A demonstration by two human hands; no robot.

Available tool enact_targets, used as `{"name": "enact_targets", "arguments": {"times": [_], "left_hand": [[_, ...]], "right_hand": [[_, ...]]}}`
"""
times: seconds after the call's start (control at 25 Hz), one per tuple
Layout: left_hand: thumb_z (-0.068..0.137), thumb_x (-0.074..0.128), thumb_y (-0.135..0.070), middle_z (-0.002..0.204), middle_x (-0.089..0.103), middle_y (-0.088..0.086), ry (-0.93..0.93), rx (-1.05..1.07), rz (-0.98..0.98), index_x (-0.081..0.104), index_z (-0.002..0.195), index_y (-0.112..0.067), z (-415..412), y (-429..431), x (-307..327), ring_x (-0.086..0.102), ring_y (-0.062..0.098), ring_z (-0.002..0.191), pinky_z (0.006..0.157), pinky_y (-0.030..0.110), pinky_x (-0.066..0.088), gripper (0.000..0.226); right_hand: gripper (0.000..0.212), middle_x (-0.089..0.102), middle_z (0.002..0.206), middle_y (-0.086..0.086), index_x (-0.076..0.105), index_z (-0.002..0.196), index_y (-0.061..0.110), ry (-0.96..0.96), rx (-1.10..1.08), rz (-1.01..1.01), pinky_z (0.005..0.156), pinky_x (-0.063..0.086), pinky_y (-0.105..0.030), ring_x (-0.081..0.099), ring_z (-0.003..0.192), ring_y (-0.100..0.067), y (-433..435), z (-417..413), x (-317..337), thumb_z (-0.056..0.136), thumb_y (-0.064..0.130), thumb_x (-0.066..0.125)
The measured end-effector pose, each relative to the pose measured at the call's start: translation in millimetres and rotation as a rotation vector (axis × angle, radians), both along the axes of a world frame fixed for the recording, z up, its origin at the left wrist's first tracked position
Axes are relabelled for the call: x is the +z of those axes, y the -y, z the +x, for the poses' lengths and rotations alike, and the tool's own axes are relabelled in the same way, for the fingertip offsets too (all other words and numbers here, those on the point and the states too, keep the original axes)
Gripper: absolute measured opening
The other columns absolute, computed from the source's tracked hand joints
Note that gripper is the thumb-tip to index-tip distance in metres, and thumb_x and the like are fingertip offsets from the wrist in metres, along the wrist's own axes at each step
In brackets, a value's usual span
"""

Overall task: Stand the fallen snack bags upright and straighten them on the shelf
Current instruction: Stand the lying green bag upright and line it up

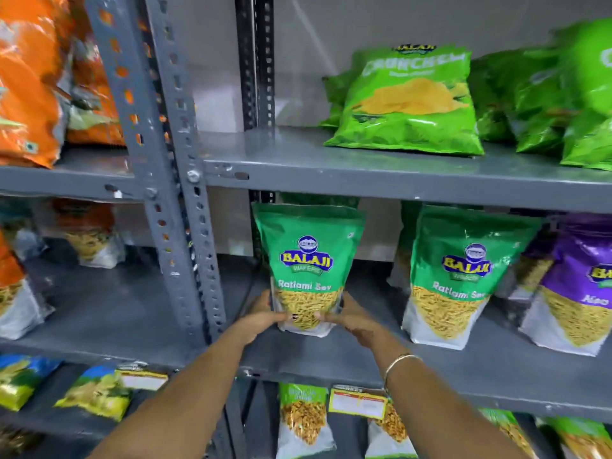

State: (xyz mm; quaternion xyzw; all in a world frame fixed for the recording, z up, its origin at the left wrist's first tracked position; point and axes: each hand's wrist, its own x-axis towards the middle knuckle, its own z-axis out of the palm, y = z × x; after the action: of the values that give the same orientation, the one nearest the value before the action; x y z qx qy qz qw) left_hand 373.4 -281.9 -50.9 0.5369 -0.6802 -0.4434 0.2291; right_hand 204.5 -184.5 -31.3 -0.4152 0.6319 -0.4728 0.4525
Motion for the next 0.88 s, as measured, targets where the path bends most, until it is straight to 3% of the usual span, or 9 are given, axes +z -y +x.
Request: {"name": "enact_targets", "arguments": {"times": [0.08,0.16,0.28,0.36,0.48,0.56,0.64,0.72,0.88], "left_hand": [[0.074,0.073,-0.001,0.126,0.060,0.020,-0.071,0.006,0.042,0.047,0.121,0.001,0,-1,-4,0.056,0.020,0.101,0.080,0.026,0.043,0.054],[0.073,0.073,0.001,0.123,0.061,0.021,-0.126,0.032,0.031,0.047,0.118,0.004,0,-4,-6,0.060,0.027,0.104,0.078,0.025,0.041,0.053],[0.072,0.074,0.002,0.125,0.061,0.022,-0.153,0.020,0.052,0.048,0.117,0.007,8,-13,-8,0.059,0.032,0.114,0.090,0.031,0.047,0.053],[0.070,0.077,-0.003,0.123,0.063,0.022,-0.094,0.000,0.025,0.050,0.114,0.005,16,-26,-9,0.060,0.032,0.112,0.098,0.042,0.048,0.052],[0.067,0.080,-0.012,0.122,0.065,0.019,-0.024,-0.018,-0.031,0.053,0.114,0.001,27,-44,-7,0.062,0.031,0.111,0.098,0.044,0.048,0.055],[0.065,0.083,-0.016,0.122,0.065,0.015,-0.005,-0.023,-0.030,0.054,0.117,-0.003,34,-56,-2,0.061,0.029,0.112,0.099,0.042,0.049,0.060],[0.064,0.083,-0.018,0.123,0.065,0.014,0.006,-0.030,-0.024,0.055,0.118,-0.006,39,-65,3,0.061,0.029,0.113,0.100,0.043,0.048,0.063],[0.064,0.083,-0.018,0.125,0.064,0.013,0.020,-0.032,-0.026,0.055,0.119,-0.008,41,-70,6,0.061,0.028,0.114,0.101,0.042,0.048,0.062],[0.066,0.082,-0.018,0.128,0.062,0.013,0.048,-0.048,-0.029,0.053,0.121,-0.007,41,-73,9,0.058,0.030,0.118,0.102,0.044,0.046,0.063]], "right_hand": [[0.065,0.050,0.140,-0.023,0.040,0.135,-0.003,0.049,-0.031,-0.058,0.093,0.052,-0.030,0.051,0.127,-0.033,0,9,-4,0.076,-0.016,0.065],[0.064,0.050,0.139,-0.023,0.040,0.133,-0.006,0.039,-0.100,-0.070,0.096,0.045,-0.033,0.049,0.128,-0.036,-5,14,-5,0.075,-0.017,0.065],[0.065,0.052,0.138,-0.020,0.041,0.133,-0.003,-0.005,-0.140,-0.021,0.083,0.047,-0.028,0.051,0.124,-0.032,-19,19,-5,0.075,-0.011,0.070],[0.070,0.052,0.139,-0.014,0.041,0.135,0.004,-0.071,-0.153,0.017,0.066,0.049,-0.022,0.053,0.116,-0.024,-32,22,-6,0.074,-0.002,0.074],[0.074,0.051,0.141,-0.007,0.040,0.138,0.012,-0.182,-0.144,0.065,0.053,0.040,-0.012,0.050,0.108,-0.016,-48,25,-11,0.074,0.011,0.078],[0.073,0.050,0.142,-0.007,0.040,0.138,0.013,-0.182,-0.146,0.082,0.059,0.047,-0.022,0.051,0.113,-0.021,-57,28,-11,0.074,0.014,0.077],[0.072,0.050,0.142,-0.008,0.041,0.137,0.012,-0.197,-0.143,0.090,0.078,0.053,-0.038,0.049,0.125,-0.028,-63,31,-8,0.075,0.015,0.077],[0.069,0.050,0.142,-0.011,0.041,0.136,0.010,-0.201,-0.129,0.088,0.097,0.048,-0.047,0.047,0.129,-0.031,-66,34,-7,0.075,0.012,0.076],[0.066,0.051,0.141,-0.012,0.042,0.135,0.010,-0.180,-0.121,0.087,0.098,0.045,-0.044,0.046,0.130,-0.031,-68,37,-5,0.077,0.008,0.074]]}}
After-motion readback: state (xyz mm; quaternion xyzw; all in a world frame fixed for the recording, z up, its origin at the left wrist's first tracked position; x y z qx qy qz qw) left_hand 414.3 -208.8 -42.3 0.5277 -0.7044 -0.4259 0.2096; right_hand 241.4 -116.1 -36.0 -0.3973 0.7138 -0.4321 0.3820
